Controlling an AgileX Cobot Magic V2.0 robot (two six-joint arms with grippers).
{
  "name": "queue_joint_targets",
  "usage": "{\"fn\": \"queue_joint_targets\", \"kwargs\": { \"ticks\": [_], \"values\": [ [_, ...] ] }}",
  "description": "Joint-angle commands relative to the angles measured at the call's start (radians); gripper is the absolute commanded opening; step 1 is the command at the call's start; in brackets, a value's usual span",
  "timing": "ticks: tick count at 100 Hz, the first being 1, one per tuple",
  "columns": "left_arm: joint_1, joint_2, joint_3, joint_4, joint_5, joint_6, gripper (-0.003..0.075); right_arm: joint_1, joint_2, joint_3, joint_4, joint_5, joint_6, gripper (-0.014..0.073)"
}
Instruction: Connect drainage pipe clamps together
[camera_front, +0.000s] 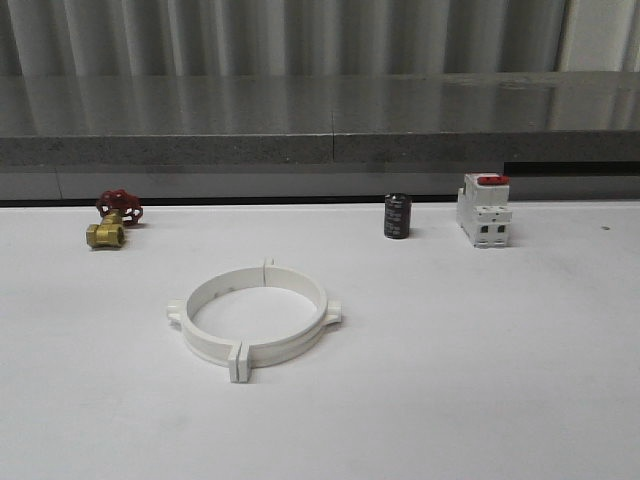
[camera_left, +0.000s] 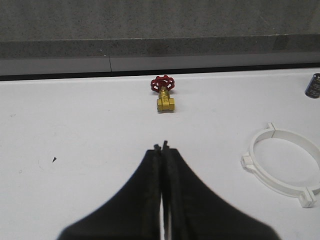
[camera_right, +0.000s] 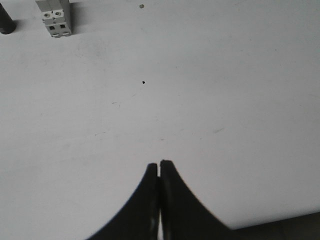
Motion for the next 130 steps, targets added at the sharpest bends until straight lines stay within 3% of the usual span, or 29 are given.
{"fn": "queue_joint_targets", "kwargs": {
  "ticks": [1,45,68,85,94,111,130],
  "values": [
    [0.004,0.003,-0.029,0.01,-0.073,0.001,-0.002,-0.004,0.004,-0.023,-0.044,-0.047,-0.007,-0.0069],
    [0.004,0.003,-0.029,0.01,-0.073,0.001,-0.002,-0.005,-0.003,-0.022,-0.057,-0.048,-0.007,-0.0069],
    [0.004,0.003,-0.029,0.01,-0.073,0.001,-0.002,-0.007,-0.128,0.056,-0.076,-0.185,-0.007,-0.0069],
    [0.004,0.003,-0.029,0.01,-0.073,0.001,-0.002,-0.079,-0.273,0.163,-0.02,-0.264,-0.021,-0.0069],
    [0.004,0.003,-0.029,0.01,-0.073,0.001,-0.002,-0.143,-0.35,0.216,0.062,-0.311,-0.122,-0.0069],
    [0.004,0.003,-0.029,0.01,-0.073,0.001,-0.002,-0.269,-0.462,0.307,0.304,-0.454,-0.457,-0.0069],
    [0.004,0.003,-0.029,0.01,-0.073,0.001,-0.002,-0.329,-0.551,0.409,0.409,-0.617,-0.53,-0.0069]
  ]
}}
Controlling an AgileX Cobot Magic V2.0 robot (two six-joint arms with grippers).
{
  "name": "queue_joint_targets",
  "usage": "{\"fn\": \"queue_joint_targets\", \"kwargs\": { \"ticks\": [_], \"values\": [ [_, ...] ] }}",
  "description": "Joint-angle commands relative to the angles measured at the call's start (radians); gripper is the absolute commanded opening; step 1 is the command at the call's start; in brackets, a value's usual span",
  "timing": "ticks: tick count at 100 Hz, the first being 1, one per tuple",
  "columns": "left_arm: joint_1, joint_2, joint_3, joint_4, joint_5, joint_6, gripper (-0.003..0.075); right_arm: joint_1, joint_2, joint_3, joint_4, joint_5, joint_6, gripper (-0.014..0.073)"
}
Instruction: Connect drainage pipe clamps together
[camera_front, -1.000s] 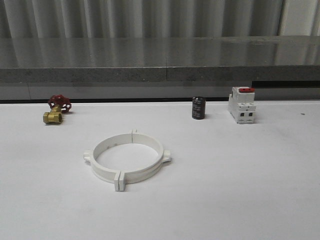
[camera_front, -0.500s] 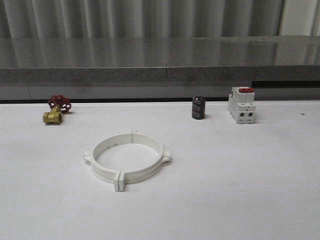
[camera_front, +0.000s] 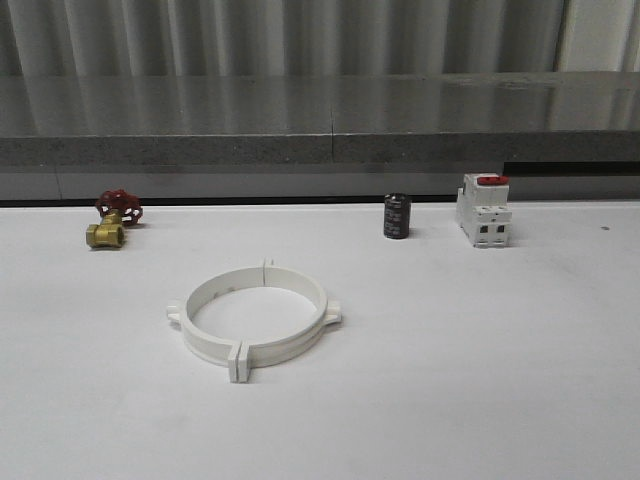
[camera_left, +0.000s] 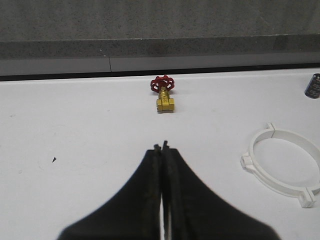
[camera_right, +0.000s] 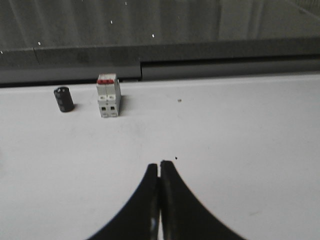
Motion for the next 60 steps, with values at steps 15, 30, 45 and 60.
{"fn": "queue_joint_targets", "kwargs": {
  "ticks": [15,30,45,60],
  "values": [
    [0.004,0.003,-0.029,0.01,-0.073,0.001,-0.002,-0.018,-0.024,0.075,0.033,-0.237,-0.037,-0.0069],
    [0.004,0.003,-0.029,0.01,-0.073,0.001,-0.002,-0.018,-0.024,0.138,0.033,-0.316,-0.036,-0.0069],
    [0.004,0.003,-0.029,0.01,-0.073,0.001,-0.002,-0.018,-0.024,0.201,0.039,-0.405,-0.033,-0.0069],
    [0.004,0.003,-0.029,0.01,-0.073,0.001,-0.002,-0.018,-0.024,0.257,0.039,-0.492,-0.004,-0.0069]
  ]
}}
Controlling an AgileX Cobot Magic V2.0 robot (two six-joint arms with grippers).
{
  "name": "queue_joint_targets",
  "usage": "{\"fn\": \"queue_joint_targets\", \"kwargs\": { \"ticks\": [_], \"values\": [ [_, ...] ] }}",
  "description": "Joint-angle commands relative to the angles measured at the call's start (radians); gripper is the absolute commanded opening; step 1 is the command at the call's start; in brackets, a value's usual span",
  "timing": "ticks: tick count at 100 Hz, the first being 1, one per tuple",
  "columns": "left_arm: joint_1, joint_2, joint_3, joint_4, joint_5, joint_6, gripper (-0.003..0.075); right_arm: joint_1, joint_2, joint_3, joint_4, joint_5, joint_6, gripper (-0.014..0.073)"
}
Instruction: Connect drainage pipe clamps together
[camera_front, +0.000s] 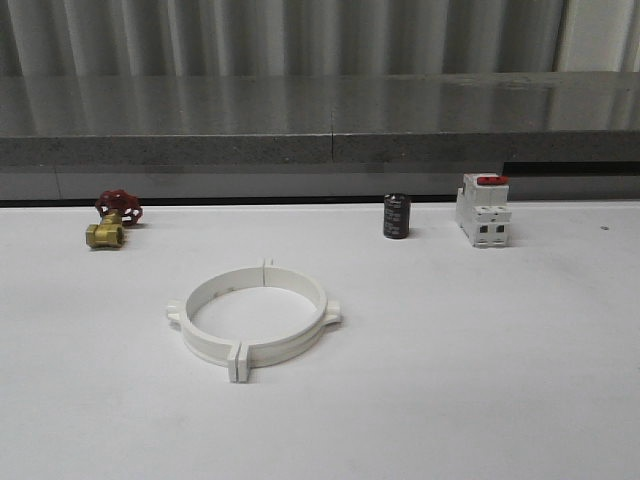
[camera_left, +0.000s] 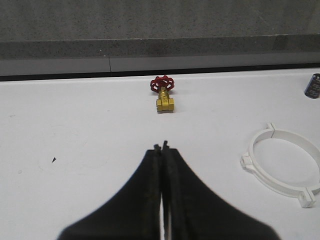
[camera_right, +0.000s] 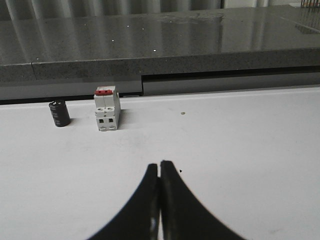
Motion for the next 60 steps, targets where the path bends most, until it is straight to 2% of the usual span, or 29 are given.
{"fn": "queue_joint_targets", "kwargs": {
  "ticks": [1,60],
  "values": [
    [0.004,0.003,-0.029,0.01,-0.073,0.001,-0.002,-0.007,-0.02,-0.001,0.005,-0.138,0.018,-0.0069],
    [0.004,0.003,-0.029,0.01,-0.073,0.001,-0.002,-0.007,-0.02,-0.003,0.005,-0.123,0.023,-0.0069]
  ]
}}
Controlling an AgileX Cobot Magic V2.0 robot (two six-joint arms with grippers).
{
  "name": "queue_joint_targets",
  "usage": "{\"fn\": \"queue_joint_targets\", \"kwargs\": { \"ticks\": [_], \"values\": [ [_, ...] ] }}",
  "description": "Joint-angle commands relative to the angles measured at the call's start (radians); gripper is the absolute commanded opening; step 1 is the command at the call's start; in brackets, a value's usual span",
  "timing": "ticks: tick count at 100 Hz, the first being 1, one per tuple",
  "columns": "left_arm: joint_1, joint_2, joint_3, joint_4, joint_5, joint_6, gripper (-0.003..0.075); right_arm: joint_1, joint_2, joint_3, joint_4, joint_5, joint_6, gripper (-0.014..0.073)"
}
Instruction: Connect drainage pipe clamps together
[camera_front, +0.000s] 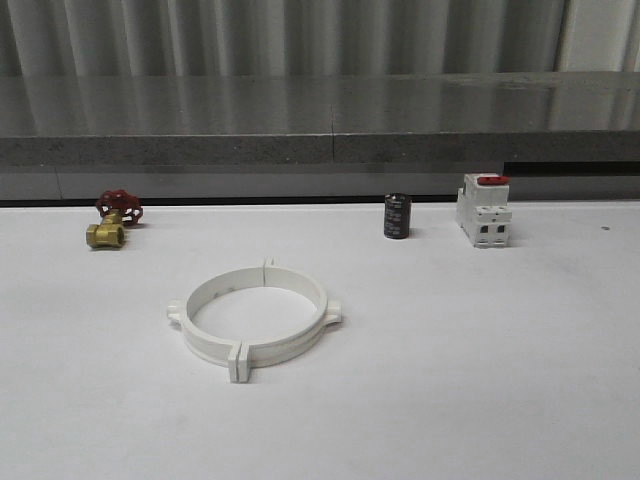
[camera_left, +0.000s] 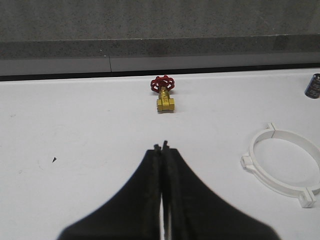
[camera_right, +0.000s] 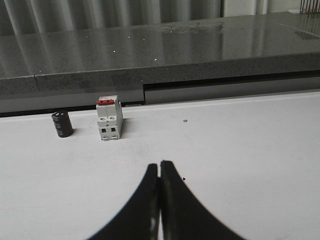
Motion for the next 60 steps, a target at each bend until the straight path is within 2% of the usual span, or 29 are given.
{"fn": "queue_joint_targets", "kwargs": {
  "ticks": [1,47,60],
  "values": [
    [0.004,0.003,-0.029,0.01,-0.073,0.001,-0.002,-0.007,-0.02,-0.015,0.005,-0.082,0.0,-0.0069],
    [0.004,0.003,-0.029,0.01,-0.073,0.001,-0.002,-0.007,-0.02,-0.015,0.005,-0.082,0.0,-0.0069],
    [0.004,0.003,-0.024,0.01,-0.145,0.001,-0.002,-0.007,-0.02,-0.015,0.005,-0.082,0.0,-0.0069]
  ]
}}
